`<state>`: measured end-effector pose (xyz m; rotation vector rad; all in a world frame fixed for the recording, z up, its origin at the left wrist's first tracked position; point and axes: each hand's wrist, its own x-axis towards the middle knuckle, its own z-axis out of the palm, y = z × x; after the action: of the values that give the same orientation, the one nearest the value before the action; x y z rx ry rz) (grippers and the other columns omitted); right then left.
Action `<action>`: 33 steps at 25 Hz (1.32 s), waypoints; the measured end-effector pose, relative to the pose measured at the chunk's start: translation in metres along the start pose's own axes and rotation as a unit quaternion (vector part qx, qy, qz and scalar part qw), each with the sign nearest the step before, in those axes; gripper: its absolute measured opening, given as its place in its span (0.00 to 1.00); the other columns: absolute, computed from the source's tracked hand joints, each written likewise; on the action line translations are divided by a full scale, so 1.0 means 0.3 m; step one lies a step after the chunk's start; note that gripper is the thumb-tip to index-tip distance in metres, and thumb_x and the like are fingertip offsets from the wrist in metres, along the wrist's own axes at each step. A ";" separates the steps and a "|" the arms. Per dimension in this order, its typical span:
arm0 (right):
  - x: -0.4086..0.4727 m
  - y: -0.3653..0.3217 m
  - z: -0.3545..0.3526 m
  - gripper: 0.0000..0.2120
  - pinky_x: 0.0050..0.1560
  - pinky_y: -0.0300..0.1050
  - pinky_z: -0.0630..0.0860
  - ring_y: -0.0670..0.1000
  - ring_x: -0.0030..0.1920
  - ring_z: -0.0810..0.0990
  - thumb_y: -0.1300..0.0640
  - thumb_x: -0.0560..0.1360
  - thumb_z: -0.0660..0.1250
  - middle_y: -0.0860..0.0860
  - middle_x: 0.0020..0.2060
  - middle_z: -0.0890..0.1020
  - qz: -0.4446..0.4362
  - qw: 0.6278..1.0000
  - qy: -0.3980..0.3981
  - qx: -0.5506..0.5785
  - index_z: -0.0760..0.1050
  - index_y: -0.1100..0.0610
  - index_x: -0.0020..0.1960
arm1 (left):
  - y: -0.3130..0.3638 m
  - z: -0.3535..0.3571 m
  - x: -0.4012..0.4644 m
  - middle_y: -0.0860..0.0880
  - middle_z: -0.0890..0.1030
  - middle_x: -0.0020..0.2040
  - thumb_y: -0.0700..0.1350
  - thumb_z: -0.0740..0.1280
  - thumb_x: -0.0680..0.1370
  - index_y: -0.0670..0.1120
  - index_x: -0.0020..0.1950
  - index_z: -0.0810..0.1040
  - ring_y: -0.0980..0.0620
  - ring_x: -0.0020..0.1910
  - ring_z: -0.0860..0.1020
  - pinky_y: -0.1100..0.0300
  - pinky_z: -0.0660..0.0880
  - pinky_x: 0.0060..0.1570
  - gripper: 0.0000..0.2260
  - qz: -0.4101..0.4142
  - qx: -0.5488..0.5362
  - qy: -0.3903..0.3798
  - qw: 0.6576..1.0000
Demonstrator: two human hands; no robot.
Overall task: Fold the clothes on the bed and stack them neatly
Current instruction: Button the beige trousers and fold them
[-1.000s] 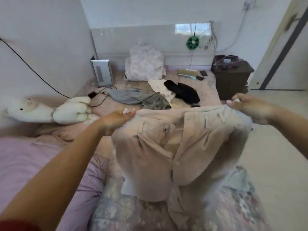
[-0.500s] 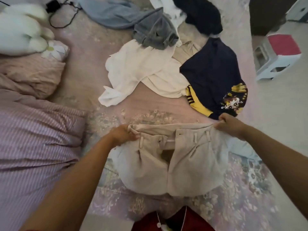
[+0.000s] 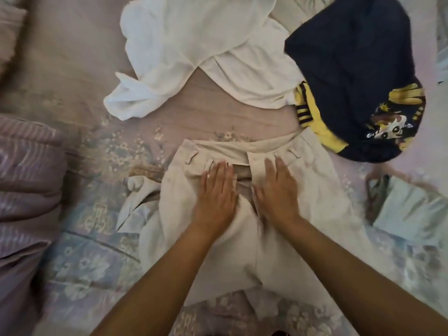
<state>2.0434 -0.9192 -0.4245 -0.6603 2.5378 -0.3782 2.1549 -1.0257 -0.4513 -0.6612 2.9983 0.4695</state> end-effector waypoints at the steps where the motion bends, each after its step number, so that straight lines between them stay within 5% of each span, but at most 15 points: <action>1: -0.033 -0.021 0.054 0.31 0.73 0.66 0.60 0.65 0.77 0.61 0.54 0.80 0.67 0.65 0.78 0.62 0.005 1.000 -0.017 -0.006 0.61 0.62 0.79 | 0.010 0.041 -0.041 0.37 0.69 0.75 0.47 0.64 0.80 0.37 0.75 0.69 0.39 0.74 0.69 0.38 0.65 0.71 0.25 0.034 0.004 -0.009 0.999; 5: -0.095 -0.008 0.126 0.33 0.69 0.67 0.64 0.65 0.75 0.65 0.52 0.77 0.70 0.65 0.74 0.65 0.094 0.994 -0.048 -0.032 0.63 0.62 0.77 | -0.052 0.102 -0.138 0.38 0.64 0.78 0.52 0.68 0.79 0.38 0.78 0.65 0.38 0.77 0.64 0.33 0.59 0.72 0.32 -0.018 -0.017 -0.075 0.997; 10: -0.132 0.039 0.116 0.12 0.56 0.59 0.72 0.66 0.57 0.76 0.57 0.78 0.69 0.65 0.54 0.78 0.168 0.980 0.072 0.075 0.77 0.66 0.55 | -0.031 0.100 -0.155 0.35 0.64 0.78 0.51 0.69 0.79 0.43 0.76 0.69 0.35 0.77 0.63 0.28 0.57 0.70 0.28 -0.043 -0.033 -0.085 0.995; 13: -0.139 0.092 0.087 0.09 0.49 0.50 0.70 0.57 0.46 0.76 0.58 0.81 0.65 0.58 0.43 0.78 0.305 0.887 0.009 0.346 0.75 0.64 0.47 | -0.033 0.056 -0.106 0.36 0.72 0.72 0.46 0.70 0.79 0.41 0.66 0.79 0.35 0.70 0.73 0.34 0.67 0.67 0.17 -0.063 -0.067 -0.034 0.995; 16: -0.149 0.113 0.064 0.11 0.40 0.39 0.72 0.49 0.40 0.75 0.59 0.82 0.65 0.56 0.40 0.78 0.321 0.836 -0.005 0.445 0.77 0.68 0.48 | -0.053 0.023 0.041 0.41 0.83 0.55 0.42 0.70 0.76 0.41 0.50 0.82 0.42 0.54 0.81 0.50 0.75 0.50 0.06 0.032 0.025 0.112 0.993; 18: -0.146 0.105 0.052 0.09 0.42 0.37 0.78 0.49 0.41 0.78 0.61 0.83 0.65 0.57 0.42 0.80 0.317 0.798 -0.008 0.513 0.77 0.68 0.51 | -0.060 -0.013 0.161 0.41 0.81 0.63 0.41 0.68 0.78 0.40 0.60 0.80 0.43 0.65 0.77 0.47 0.71 0.63 0.12 0.047 0.013 0.022 0.999; 20: -0.141 0.093 0.041 0.06 0.43 0.40 0.81 0.50 0.40 0.80 0.63 0.83 0.64 0.57 0.40 0.80 0.317 0.752 -0.004 0.578 0.76 0.66 0.49 | -0.064 -0.025 0.243 0.40 0.75 0.70 0.44 0.64 0.82 0.41 0.70 0.75 0.42 0.73 0.69 0.43 0.58 0.74 0.17 0.003 0.057 -0.182 0.982; 24: -0.146 0.071 0.018 0.05 0.44 0.44 0.81 0.48 0.35 0.79 0.64 0.83 0.63 0.55 0.36 0.79 0.330 0.686 0.017 0.648 0.75 0.63 0.48 | -0.085 -0.078 0.308 0.44 0.78 0.65 0.46 0.65 0.80 0.47 0.64 0.78 0.42 0.68 0.72 0.46 0.61 0.72 0.13 -0.027 0.237 -0.296 0.925; 26: -0.148 0.066 0.008 0.06 0.43 0.43 0.81 0.48 0.34 0.79 0.64 0.82 0.64 0.55 0.35 0.79 0.333 0.676 0.015 0.657 0.76 0.63 0.47 | -0.091 -0.120 0.346 0.45 0.79 0.64 0.46 0.66 0.80 0.48 0.61 0.80 0.42 0.66 0.75 0.46 0.62 0.70 0.10 -0.069 0.146 -0.277 0.947; 28: -0.147 0.069 0.011 0.05 0.45 0.44 0.82 0.49 0.36 0.80 0.64 0.82 0.64 0.56 0.38 0.80 0.337 0.676 0.013 0.655 0.76 0.63 0.48 | -0.079 -0.149 0.382 0.40 0.77 0.63 0.45 0.65 0.82 0.44 0.59 0.81 0.40 0.62 0.75 0.47 0.67 0.65 0.09 -0.130 -0.073 -0.160 0.976; 30: -0.140 0.069 0.021 0.01 0.52 0.50 0.82 0.51 0.41 0.82 0.65 0.81 0.65 0.58 0.45 0.81 0.348 0.669 0.017 0.657 0.75 0.64 0.52 | -0.043 -0.165 0.409 0.35 0.72 0.62 0.40 0.66 0.81 0.39 0.60 0.80 0.38 0.59 0.74 0.49 0.71 0.61 0.09 -0.159 -0.231 -0.023 0.960; 33: -0.121 0.071 0.051 0.14 0.58 0.58 0.81 0.56 0.50 0.82 0.68 0.79 0.68 0.59 0.53 0.78 0.368 0.663 0.046 0.651 0.68 0.63 0.62 | 0.038 -0.114 0.330 0.35 0.62 0.73 0.35 0.63 0.81 0.39 0.73 0.69 0.38 0.70 0.67 0.51 0.66 0.71 0.20 -0.126 -0.232 -0.023 0.964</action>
<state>2.0710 -0.8844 -0.4314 0.9085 1.6384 -1.6174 2.0612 -1.0661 -0.4252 -1.0243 2.7124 1.1644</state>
